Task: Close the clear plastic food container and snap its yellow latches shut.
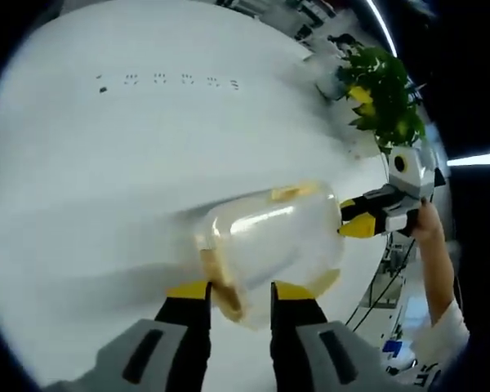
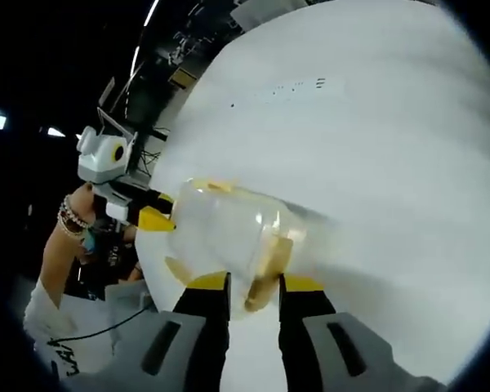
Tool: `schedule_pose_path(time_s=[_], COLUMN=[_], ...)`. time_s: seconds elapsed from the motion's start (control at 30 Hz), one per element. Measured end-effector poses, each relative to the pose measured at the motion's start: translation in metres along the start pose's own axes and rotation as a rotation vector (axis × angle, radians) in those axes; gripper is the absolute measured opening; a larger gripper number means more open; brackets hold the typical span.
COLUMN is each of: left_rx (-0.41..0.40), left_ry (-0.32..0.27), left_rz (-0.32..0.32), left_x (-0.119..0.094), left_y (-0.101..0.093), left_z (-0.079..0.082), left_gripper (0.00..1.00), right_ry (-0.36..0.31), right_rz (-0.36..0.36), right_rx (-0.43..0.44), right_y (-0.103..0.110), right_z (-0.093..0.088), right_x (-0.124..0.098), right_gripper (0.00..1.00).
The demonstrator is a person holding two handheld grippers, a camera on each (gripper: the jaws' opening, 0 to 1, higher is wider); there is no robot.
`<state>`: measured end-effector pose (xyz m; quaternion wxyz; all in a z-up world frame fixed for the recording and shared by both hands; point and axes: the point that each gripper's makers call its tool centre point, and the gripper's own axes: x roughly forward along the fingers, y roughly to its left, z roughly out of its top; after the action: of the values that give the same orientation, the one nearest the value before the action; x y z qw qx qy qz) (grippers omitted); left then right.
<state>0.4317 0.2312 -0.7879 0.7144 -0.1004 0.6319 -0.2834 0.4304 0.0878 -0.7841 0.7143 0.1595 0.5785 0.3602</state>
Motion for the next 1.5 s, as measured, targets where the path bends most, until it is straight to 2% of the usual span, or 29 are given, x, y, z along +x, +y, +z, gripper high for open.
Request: schedule_pose_path(time_s=[0.23,0.27,0.53,0.73,0.77,0.8,0.93,1.27,1.37,1.43,1.47,1.5], left_rx=[0.010,0.013,0.007,0.012,0.008,0.014,0.013,0.016,0.030,0.066,0.102,0.091], left_ry=[0.002,0.004,0.009,0.013,0.013,0.021,0.022,0.014,0.014,0.000,-0.023,-0.026], left_rz=[-0.008,-0.027,-0.013,-0.012,-0.011,-0.007,-0.008,-0.001,0.007,0.010,0.008,0.011], left_x=[-0.001,-0.001,0.000,0.002,0.002,0.000,-0.001,-0.003,-0.003,-0.003,-0.004,-0.005], left_y=[0.000,-0.001,0.005,0.005,0.004,0.004,0.004,0.005,0.006,0.007,0.009,0.008], left_z=[0.001,0.000,-0.005,0.000,0.002,0.003,0.007,0.015,0.017,0.019,0.023,0.021], left_gripper=[0.20,0.18,0.19,0.19,0.19,0.19,0.19,0.20,0.21,0.23,0.23,0.23], right_ry=[0.004,0.002,0.002,-0.049,-0.055,-0.069,-0.065,-0.072,-0.069,-0.048,-0.044,-0.047], right_rz=[0.005,0.008,0.015,0.076,0.154,0.109,0.105,0.102,0.085,0.048,0.013,-0.012], right_rx=[0.005,0.008,0.025,0.129,0.156,0.191,0.158,0.161,0.128,0.037,-0.041,-0.096], right_y=[-0.001,-0.001,-0.007,-0.011,0.000,-0.010,-0.012,-0.012,-0.009,-0.007,-0.005,-0.005], right_z=[0.001,0.001,0.008,0.011,0.014,0.016,0.017,0.018,0.016,0.013,0.013,0.015], right_x=[0.000,0.000,0.002,0.001,0.002,0.001,0.000,0.000,0.000,0.001,0.000,0.000], right_gripper=[0.18,0.18,0.16,0.13,0.12,0.11,0.12,0.14,0.16,0.19,0.19,0.20])
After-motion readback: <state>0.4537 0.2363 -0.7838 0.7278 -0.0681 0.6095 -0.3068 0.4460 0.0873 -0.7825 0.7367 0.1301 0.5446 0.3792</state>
